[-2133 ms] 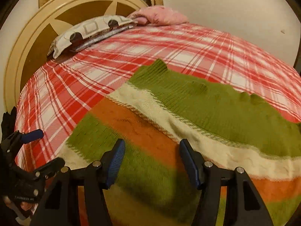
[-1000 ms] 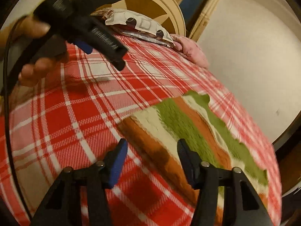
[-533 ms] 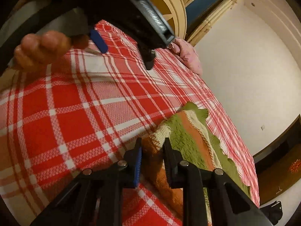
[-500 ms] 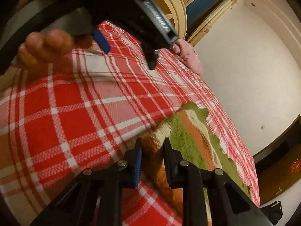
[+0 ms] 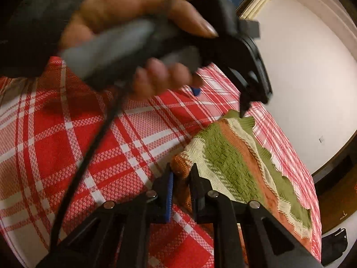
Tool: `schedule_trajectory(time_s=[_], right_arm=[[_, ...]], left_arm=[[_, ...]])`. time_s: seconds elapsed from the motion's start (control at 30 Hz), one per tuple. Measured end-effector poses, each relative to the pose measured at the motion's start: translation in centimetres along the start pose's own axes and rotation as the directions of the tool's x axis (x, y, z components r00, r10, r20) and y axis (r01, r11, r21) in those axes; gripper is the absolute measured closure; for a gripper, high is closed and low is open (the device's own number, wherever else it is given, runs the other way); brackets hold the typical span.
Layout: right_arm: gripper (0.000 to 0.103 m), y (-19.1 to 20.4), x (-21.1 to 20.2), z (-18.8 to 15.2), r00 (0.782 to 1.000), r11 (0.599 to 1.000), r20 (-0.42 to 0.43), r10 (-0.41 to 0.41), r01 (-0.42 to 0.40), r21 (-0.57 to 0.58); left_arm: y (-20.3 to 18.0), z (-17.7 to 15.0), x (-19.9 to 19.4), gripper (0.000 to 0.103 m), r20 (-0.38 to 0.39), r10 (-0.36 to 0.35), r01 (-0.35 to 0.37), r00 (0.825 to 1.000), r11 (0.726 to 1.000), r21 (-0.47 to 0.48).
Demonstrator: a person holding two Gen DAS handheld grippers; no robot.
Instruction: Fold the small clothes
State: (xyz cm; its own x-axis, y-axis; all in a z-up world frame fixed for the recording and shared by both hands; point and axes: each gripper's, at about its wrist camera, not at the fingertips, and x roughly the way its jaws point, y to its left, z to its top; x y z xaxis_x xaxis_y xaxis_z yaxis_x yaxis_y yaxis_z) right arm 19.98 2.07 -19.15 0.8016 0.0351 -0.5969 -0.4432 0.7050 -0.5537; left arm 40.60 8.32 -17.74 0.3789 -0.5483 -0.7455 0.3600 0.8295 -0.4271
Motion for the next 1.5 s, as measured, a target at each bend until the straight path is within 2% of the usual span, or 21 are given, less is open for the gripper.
schedule_trajectory(time_s=[0.17,0.2,0.23,0.27,0.3,0.4,0.63,0.83,1.0,1.23,1.5], right_arm=[[0.090,-0.5,0.5,-0.1,1.000,1.000,-0.002,0.011,-0.011,0.005],[0.090,-0.7,0.5,-0.2,1.000,1.000,-0.002,0.015,-0.015,0.010],[0.090,-0.9,0.6,-0.2,1.000,1.000,-0.001,0.018,-0.018,0.013],[0.090,-0.9,0.5,-0.2,1.000,1.000,-0.001,0.021,-0.021,0.013],[0.090,-1.0,0.5,-0.2,1.000,1.000,-0.001,0.026,-0.026,0.015],[0.093,-1.9,0.0,-0.3,0.999,0.998,0.006,0.049,-0.049,0.039],[0.095,-4.7,-1.1,-1.5,0.999,0.997,0.030,0.022,-0.024,0.076],[0.096,-7.9,-1.1,-3.5,1.000,0.987,0.019,0.005,-0.009,0.163],[0.096,-11.1,-3.2,-4.9,0.998,0.967,0.043,-0.038,0.026,0.253],[0.096,-15.5,-5.3,-6.9,0.996,0.932,0.048,-0.077,0.055,0.358],[0.096,-20.2,-8.6,-10.3,0.988,0.884,0.041,-0.146,0.112,0.453]], left_arm=[[0.2,1.3,1.7,0.015,0.001,-0.012,0.012,1.000,1.000,0.014],[0.1,1.4,1.8,0.026,0.010,-0.017,0.017,1.000,1.000,0.022],[0.0,1.5,1.9,0.052,0.008,-0.027,0.026,1.000,0.999,0.035],[-0.1,1.6,2.3,0.067,-0.008,-0.023,0.024,1.000,0.999,0.037],[0.0,1.5,2.7,0.073,-0.026,-0.028,0.029,0.999,0.999,0.029],[-0.6,1.4,2.2,0.087,-0.006,-0.024,0.025,1.000,0.998,0.059],[-1.8,1.9,1.5,0.091,0.045,0.001,-0.003,0.999,0.999,0.034],[-2.6,2.6,0.5,0.092,0.084,-0.033,0.034,0.996,0.999,-0.011],[-4.9,3.6,-0.5,0.092,0.128,-0.047,0.048,0.991,0.999,-0.006],[-9.7,5.3,-0.3,0.092,0.163,-0.081,0.079,0.983,0.997,0.022],[-18.8,6.8,2.2,0.093,0.148,-0.155,0.136,0.977,0.982,0.133]])
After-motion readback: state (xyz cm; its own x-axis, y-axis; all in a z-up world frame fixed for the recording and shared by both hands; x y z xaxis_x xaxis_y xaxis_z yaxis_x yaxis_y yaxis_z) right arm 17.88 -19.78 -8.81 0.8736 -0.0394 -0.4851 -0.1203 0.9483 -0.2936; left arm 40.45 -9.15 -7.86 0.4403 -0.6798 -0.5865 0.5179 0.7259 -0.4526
